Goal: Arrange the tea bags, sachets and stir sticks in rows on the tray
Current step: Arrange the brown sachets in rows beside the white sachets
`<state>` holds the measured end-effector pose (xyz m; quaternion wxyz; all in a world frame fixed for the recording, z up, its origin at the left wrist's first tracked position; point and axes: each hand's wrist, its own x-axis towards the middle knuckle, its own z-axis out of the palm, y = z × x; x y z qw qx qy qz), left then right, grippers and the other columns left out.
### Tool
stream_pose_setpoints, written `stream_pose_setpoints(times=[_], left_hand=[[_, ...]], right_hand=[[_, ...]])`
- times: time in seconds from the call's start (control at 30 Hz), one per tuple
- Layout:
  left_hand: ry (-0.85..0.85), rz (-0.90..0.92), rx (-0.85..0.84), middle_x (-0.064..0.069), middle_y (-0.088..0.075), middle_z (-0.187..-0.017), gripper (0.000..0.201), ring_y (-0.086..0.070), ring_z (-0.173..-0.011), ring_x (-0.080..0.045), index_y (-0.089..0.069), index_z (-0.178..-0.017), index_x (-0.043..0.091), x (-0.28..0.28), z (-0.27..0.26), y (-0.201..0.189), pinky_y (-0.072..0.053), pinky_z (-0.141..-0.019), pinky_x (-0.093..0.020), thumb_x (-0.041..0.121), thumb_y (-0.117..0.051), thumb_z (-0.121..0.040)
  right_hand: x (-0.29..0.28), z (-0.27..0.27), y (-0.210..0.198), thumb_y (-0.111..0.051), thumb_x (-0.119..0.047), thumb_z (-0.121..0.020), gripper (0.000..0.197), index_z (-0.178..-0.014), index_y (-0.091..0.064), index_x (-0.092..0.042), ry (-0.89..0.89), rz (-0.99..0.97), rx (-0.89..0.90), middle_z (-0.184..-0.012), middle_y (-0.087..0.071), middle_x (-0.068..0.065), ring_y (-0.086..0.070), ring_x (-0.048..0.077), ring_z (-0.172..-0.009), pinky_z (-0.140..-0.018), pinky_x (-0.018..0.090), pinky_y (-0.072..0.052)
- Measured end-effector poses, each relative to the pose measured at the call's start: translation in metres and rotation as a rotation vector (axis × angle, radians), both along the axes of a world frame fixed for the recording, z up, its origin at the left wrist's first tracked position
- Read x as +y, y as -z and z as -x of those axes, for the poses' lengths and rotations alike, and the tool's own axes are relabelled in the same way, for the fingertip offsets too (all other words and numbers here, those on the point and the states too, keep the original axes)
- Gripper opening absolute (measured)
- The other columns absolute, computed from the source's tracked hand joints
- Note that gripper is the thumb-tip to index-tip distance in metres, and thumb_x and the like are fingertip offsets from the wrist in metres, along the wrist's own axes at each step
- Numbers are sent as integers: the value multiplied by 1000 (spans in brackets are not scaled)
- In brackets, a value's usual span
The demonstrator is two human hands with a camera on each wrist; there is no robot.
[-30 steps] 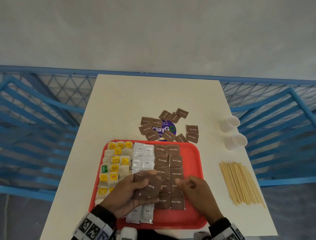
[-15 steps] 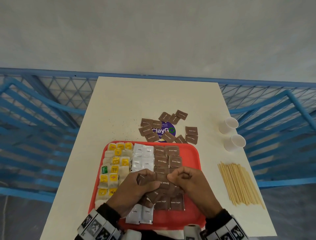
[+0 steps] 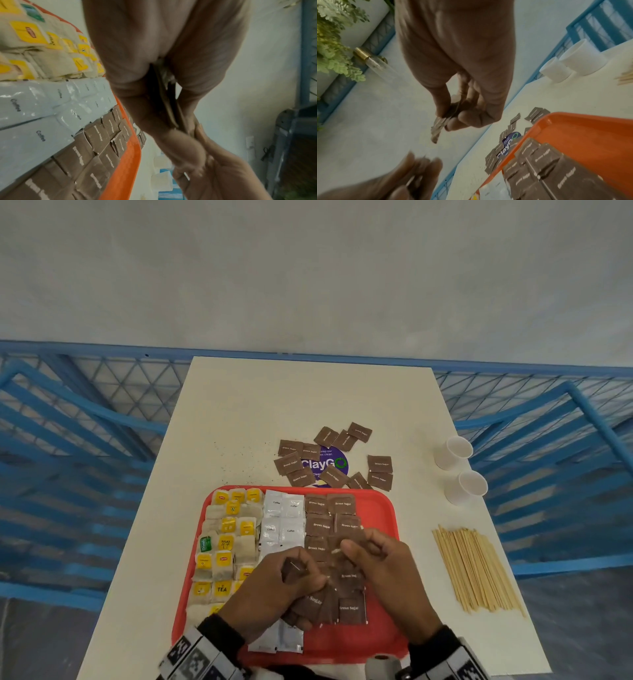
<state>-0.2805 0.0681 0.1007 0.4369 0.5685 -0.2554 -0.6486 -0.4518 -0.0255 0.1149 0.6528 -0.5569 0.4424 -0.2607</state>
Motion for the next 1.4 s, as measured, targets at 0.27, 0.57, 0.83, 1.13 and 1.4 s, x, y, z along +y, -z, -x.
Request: stream_pose_setpoints(times=[0.27, 0.57, 0.83, 1.13, 1.4], left_hand=[[-39, -40, 116, -20, -72, -103, 18, -72, -84, -33, -66, -102, 5, -4, -19, -6, -61, -56, -37, 13, -71, -87], [156, 25, -243, -14, -76, -86, 25, -73, -67, -35, -67, -92, 7, -10, -10, -12, -58, -49, -33, 31, -72, -89], [-111, -42, -129, -21, -73, -80, 30, -65, -55, -28, -63, -92, -5, -12, -11, 2, -49, -49, -27, 25, -68, -92], [-134, -52, -134, -10, -69, -66, 22, -62, -46, -22, -63, -82, 4, -21, -2, -2, -46, -41, -22, 23, -68, -92], [-146, -15, -141, -11, -70, -69, 16, -64, -46, -16, -67, -81, 5, -25, 11, 0, -44, -37, -20, 17, -68, -92]], right_hand=[[-28, 16, -13, -69, -15, -90, 15, -104, -74, -14, -475, -15, 112, -97, -76, 4, -69, 13, -86, -77, 26, -54], [-42, -4, -23, -82, -30, -78, 26, -61, -66, -18, -667, 222, 425, -48, -53, -15, -43, -1, -46, -50, 12, -32], [-24, -5, -8, -76, -31, -84, 25, -69, -71, -12, -297, 296, 282, -53, -57, -9, -44, -2, -50, -54, 12, -35], [-19, 0, -2, -88, -32, -66, 44, -50, -50, -16, 75, 576, 367, -46, -47, -10, -44, 6, -46, -49, 11, -33], [-6, 1, 2, -79, -14, -80, 5, -84, -79, -17, -27, 123, 179, -75, -76, 7, -72, 21, -70, -66, 28, -54]])
